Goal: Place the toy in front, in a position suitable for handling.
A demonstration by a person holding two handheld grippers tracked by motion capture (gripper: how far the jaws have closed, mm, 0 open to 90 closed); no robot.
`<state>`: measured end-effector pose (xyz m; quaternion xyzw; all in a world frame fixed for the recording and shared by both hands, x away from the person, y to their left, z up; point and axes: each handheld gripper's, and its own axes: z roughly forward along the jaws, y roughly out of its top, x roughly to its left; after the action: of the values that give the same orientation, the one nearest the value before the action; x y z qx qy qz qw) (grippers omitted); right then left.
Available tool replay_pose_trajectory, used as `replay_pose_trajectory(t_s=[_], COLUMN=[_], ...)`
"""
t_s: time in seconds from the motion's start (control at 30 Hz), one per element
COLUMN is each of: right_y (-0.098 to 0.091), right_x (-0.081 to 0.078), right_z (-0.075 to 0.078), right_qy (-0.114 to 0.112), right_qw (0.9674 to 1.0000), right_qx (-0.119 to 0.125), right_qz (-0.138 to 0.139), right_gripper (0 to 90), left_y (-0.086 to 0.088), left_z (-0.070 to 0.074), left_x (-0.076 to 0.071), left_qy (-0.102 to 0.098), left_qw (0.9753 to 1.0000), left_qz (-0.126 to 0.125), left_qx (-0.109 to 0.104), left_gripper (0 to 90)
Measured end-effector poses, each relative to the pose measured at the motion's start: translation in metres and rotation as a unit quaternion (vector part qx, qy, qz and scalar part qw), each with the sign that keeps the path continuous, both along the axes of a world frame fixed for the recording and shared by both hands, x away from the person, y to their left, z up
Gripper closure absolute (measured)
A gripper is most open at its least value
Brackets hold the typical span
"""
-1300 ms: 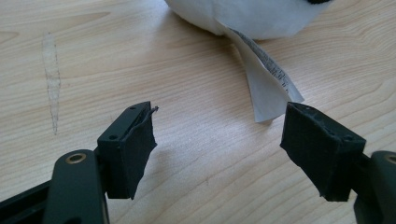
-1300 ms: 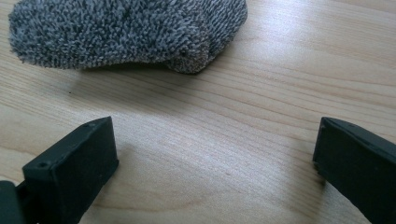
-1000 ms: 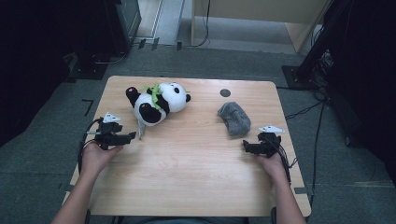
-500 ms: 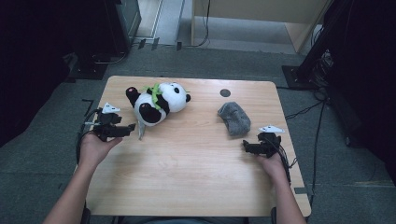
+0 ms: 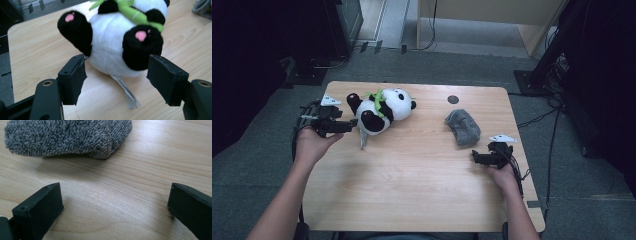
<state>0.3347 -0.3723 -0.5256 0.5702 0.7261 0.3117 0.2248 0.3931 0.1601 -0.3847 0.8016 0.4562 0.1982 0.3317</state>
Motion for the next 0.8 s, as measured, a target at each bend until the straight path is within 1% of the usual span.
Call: replay_pose_trajectory(t_s=[0.07,0.13,0.3,0.37,0.53,0.57,0.67,0.8], right_y=[0.0,0.0,0.0,0.0,0.0,0.0,0.0,0.0], right_x=[0.0,0.0,0.0,0.0,0.0,0.0,0.0,0.0], right_z=[0.0,0.0,0.0,0.0,0.0,0.0,0.0,0.0], right_qy=[0.0,0.0,0.0,0.0,0.0,0.001,0.0,0.001], right_qw=[1.0,1.0,1.0,1.0,1.0,1.0,1.0,1.0], right_qx=[0.0,0.0,0.0,0.0,0.001,0.001,0.001,0.001], right_qz=[0.0,0.0,0.0,0.0,0.0,-0.001,-0.001,-0.001], right_gripper=[0.0,0.0,0.0,0.0,0.0,0.0,0.0,0.0], left_y=[-0.001,-0.003,-0.01,-0.013,-0.02,-0.021,-0.024,-0.033], left_z=[0.002,0.004,0.009,0.012,0.018,0.019,0.022,0.021], left_x=[0.002,0.006,0.018,0.023,0.034,0.037,0.043,0.051], left_qy=[-0.002,-0.001,0.005,0.009,0.006,0.005,0.009,0.013], left_qw=[1.0,1.0,1.0,0.9999,1.0,1.0,0.9999,0.9999], left_qz=[-0.001,-0.001,-0.004,-0.006,-0.006,-0.003,-0.003,-0.006], left_qx=[0.001,-0.003,-0.004,-0.01,-0.002,0.0,-0.008,-0.002], left_gripper=[30.4,30.2,29.8,29.8,30.2,30.2,31.2,32.3])
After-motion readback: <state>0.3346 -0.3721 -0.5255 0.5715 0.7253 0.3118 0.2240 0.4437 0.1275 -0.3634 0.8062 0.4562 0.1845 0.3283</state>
